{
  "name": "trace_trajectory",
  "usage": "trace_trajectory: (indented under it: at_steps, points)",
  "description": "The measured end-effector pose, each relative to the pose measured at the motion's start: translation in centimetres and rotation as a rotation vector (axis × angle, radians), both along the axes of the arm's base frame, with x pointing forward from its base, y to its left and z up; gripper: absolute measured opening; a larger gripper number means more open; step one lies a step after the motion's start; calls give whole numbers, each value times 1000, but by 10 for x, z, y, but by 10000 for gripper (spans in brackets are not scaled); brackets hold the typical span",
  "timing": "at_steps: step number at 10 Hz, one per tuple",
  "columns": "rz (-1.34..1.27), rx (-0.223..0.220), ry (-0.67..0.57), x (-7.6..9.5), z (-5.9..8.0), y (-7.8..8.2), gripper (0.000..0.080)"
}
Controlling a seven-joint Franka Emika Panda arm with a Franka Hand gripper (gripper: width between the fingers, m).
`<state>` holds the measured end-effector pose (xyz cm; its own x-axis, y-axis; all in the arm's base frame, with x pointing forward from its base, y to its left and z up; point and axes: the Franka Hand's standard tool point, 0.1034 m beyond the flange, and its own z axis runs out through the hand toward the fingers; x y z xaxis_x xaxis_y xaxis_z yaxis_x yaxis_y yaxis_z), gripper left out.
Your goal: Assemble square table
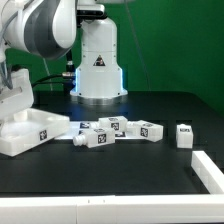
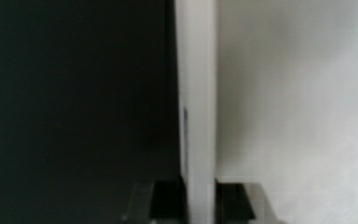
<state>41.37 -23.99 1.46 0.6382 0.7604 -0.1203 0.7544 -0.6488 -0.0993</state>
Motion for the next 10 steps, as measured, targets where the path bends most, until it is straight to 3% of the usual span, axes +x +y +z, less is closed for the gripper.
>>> trace_trajectory:
  at_steps: [2, 4, 6, 7, 10]
  points:
    - [-113, 0, 6, 1, 13, -1, 55]
    - [-272, -38, -11, 20, 37, 16, 55]
    - [-439, -94, -33, 55, 56, 60, 55]
    - [-506, -111, -23, 72, 59, 77, 55]
    - [-812, -210, -50, 148, 57, 129, 55]
